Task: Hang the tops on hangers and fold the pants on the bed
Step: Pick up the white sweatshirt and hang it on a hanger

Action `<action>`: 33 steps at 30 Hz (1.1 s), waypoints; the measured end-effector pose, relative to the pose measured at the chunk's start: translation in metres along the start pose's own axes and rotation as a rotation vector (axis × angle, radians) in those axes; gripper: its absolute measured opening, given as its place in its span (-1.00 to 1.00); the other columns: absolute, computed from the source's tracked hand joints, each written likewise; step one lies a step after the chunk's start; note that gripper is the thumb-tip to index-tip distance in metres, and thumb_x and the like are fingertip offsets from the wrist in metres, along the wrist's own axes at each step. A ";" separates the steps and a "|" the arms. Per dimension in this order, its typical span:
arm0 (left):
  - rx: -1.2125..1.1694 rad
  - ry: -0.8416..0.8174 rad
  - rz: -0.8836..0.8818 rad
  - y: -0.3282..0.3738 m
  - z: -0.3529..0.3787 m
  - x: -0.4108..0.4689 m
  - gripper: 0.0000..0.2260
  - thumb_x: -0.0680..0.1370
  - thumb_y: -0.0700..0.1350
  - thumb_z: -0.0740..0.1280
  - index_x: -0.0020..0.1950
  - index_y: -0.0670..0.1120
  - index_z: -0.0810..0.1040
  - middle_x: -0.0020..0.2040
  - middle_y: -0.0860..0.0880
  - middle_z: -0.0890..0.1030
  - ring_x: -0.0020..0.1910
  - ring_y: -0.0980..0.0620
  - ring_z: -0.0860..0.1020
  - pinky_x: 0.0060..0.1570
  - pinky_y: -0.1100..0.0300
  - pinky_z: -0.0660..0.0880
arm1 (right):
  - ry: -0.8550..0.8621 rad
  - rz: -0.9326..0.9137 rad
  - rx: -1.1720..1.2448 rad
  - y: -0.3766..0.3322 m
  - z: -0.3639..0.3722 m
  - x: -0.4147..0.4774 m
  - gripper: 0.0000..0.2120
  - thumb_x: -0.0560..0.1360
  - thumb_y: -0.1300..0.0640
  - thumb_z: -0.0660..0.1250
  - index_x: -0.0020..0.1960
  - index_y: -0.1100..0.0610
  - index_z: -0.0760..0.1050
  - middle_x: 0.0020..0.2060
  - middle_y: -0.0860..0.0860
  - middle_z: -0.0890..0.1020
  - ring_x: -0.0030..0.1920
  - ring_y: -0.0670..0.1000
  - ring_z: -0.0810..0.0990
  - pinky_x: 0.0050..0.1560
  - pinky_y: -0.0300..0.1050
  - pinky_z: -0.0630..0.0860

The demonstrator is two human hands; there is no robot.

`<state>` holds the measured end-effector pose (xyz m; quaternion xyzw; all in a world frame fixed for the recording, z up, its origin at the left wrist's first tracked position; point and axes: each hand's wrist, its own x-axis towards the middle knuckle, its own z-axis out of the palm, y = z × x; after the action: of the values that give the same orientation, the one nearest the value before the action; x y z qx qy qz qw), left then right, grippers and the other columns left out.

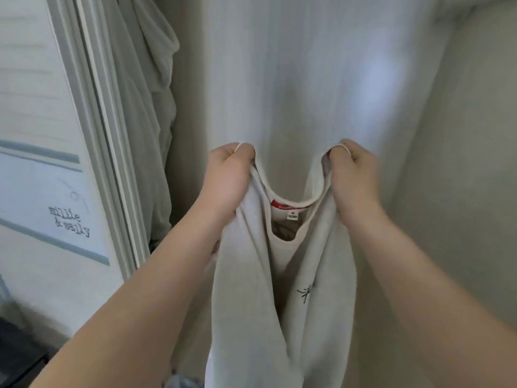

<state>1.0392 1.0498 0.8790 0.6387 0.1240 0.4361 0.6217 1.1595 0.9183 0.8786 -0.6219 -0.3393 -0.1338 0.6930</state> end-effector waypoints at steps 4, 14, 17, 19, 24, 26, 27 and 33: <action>0.046 -0.015 0.046 0.027 0.000 0.068 -0.55 0.51 -0.21 0.22 -0.55 0.01 0.19 -0.50 0.06 0.18 -0.48 0.03 0.16 -0.41 0.12 0.07 | -0.014 -0.095 -0.180 -0.019 0.023 0.065 -0.76 0.35 0.11 0.15 -0.31 0.31 0.26 -0.40 0.05 0.28 -0.35 -0.02 0.25 -0.34 -0.09 0.16; 0.182 -0.028 0.202 0.133 0.029 0.195 -0.70 0.51 -0.08 0.22 -0.37 -0.01 0.19 -0.58 0.10 0.18 -0.63 0.06 0.16 -0.58 0.38 0.06 | -0.022 -0.284 -0.683 -0.093 0.024 0.230 -0.70 0.53 0.11 0.22 -0.35 0.12 0.25 -0.44 0.00 0.36 -0.38 0.02 0.31 -0.48 -0.24 0.22; 0.208 0.021 0.314 0.177 0.051 0.221 -0.69 0.52 -0.07 0.24 -0.36 -0.02 0.20 -0.56 0.08 0.19 -0.61 0.05 0.18 -0.62 0.40 0.04 | -0.043 -0.251 -0.869 -0.129 0.018 0.269 -0.83 0.51 0.15 0.21 -0.24 0.18 0.38 -0.29 0.07 0.49 -0.26 0.13 0.41 -0.39 -0.12 0.28; 0.256 0.055 0.391 0.209 0.069 0.234 -0.70 0.54 -0.05 0.25 -0.37 -0.06 0.28 -0.48 0.01 0.29 -0.53 -0.01 0.27 -0.62 0.36 0.12 | -0.054 -0.232 -1.007 -0.158 0.009 0.289 -0.89 0.49 0.18 0.26 -0.04 0.18 0.51 -0.08 0.11 0.59 -0.10 0.15 0.51 -0.26 -0.12 0.38; 0.457 0.056 0.512 0.256 0.114 0.248 -0.72 0.58 -0.01 0.22 -0.26 -0.14 0.37 -0.35 -0.07 0.40 -0.40 -0.07 0.41 -0.47 0.21 0.23 | 0.256 -0.483 -1.698 -0.225 -0.043 0.304 -0.67 0.47 0.16 0.25 0.23 0.06 0.45 0.19 0.11 0.51 0.24 0.20 0.44 0.19 0.09 0.31; 0.512 0.041 0.542 0.262 0.130 0.251 -0.73 0.58 -0.01 0.23 -0.23 -0.14 0.39 -0.29 -0.09 0.43 -0.31 -0.12 0.46 -0.38 0.16 0.30 | 0.389 -0.435 -1.922 -0.242 -0.068 0.305 -0.62 0.51 0.12 0.23 0.32 0.05 0.42 0.24 0.12 0.48 0.29 0.20 0.40 0.31 0.14 0.24; 0.529 0.040 0.553 0.264 0.135 0.251 -0.74 0.59 -0.01 0.23 -0.21 -0.15 0.40 -0.25 -0.12 0.47 -0.23 -0.16 0.48 -0.29 0.15 0.34 | 0.403 -0.359 -1.949 -0.247 -0.079 0.305 -0.62 0.52 0.11 0.22 0.34 0.04 0.42 0.26 0.11 0.47 0.30 0.19 0.40 0.32 0.13 0.23; 0.618 0.064 0.563 0.270 0.138 0.254 -0.77 0.60 -0.03 0.22 -0.04 -0.20 0.51 -0.06 -0.27 0.59 -0.11 -0.22 0.53 -0.21 0.13 0.32 | 0.302 -0.104 -1.846 -0.240 -0.116 0.304 -0.68 0.55 0.20 0.26 0.30 0.09 0.49 0.25 0.04 0.58 0.25 0.13 0.58 -0.04 -0.07 0.38</action>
<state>1.1836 1.0801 1.2458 0.7904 0.0887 0.5508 0.2531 1.2722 0.8341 1.2574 -0.8860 -0.0325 -0.4603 -0.0447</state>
